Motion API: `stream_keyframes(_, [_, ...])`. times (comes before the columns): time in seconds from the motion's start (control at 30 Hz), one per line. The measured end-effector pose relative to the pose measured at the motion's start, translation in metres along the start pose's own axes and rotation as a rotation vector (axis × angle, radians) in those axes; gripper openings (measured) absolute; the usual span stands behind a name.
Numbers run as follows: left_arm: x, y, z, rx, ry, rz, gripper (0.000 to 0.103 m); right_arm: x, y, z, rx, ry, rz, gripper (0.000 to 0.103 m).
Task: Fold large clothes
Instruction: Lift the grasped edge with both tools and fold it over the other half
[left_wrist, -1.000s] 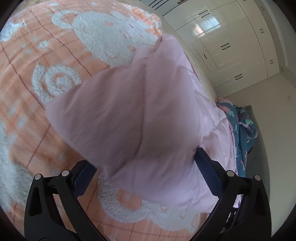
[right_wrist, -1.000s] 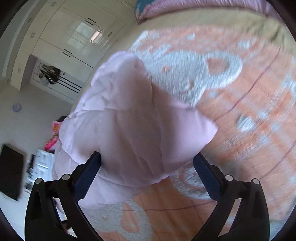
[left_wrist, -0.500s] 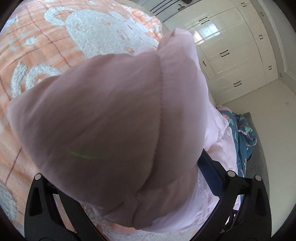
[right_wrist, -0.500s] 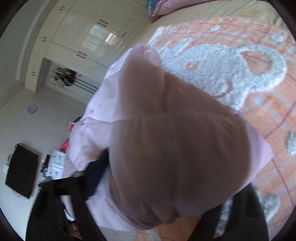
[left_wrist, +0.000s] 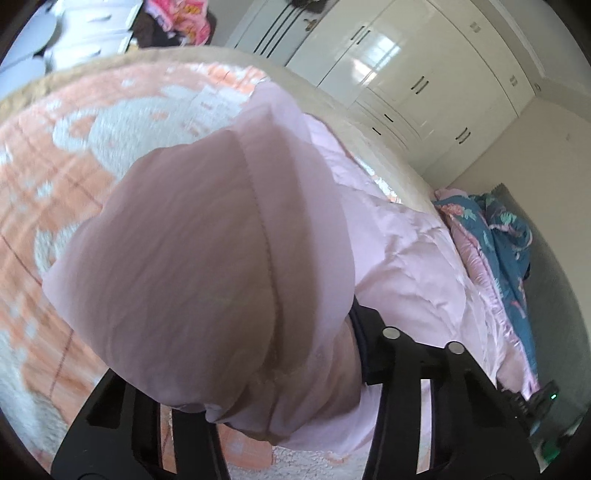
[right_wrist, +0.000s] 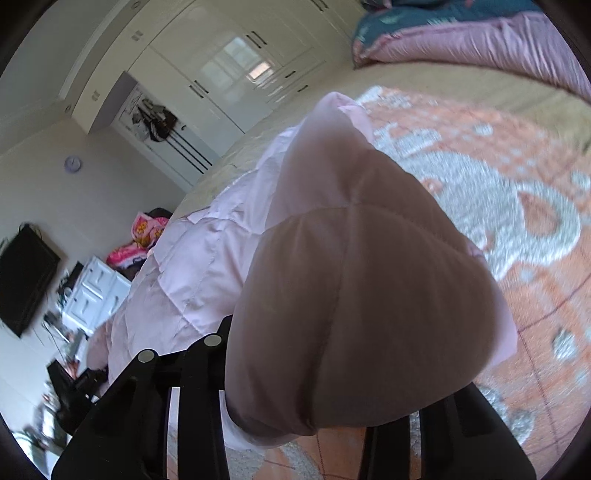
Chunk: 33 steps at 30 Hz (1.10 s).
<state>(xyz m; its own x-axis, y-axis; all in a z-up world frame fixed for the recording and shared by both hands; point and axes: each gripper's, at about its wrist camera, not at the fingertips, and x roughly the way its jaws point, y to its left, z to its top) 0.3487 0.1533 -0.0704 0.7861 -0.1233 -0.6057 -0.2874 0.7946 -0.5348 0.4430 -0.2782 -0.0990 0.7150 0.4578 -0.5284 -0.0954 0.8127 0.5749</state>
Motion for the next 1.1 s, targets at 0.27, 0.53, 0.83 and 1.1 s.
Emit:
stream_keyframes(0.27, [-0.025,-0.028,0.008,0.084,-0.056,-0.003,0.034,-0.024,0.043,0.0,-0.212,-0.058,-0.042,0.029])
stream_keyframes(0.53, [-0.06,-0.042,0.005,0.124,-0.078,-0.038,0.034,-0.065,0.072,-0.005,-0.336,-0.11,-0.019,0.028])
stream_keyframes(0.83, [-0.089,-0.043,-0.017,0.189,-0.055,-0.006,0.034,-0.098,0.077,-0.018,-0.352,-0.128,-0.016,0.028])
stream_keyframes(1.1, [-0.11,-0.031,-0.043,0.194,-0.039,0.009,0.034,-0.12,0.07,-0.045,-0.318,-0.127,-0.007,0.028])
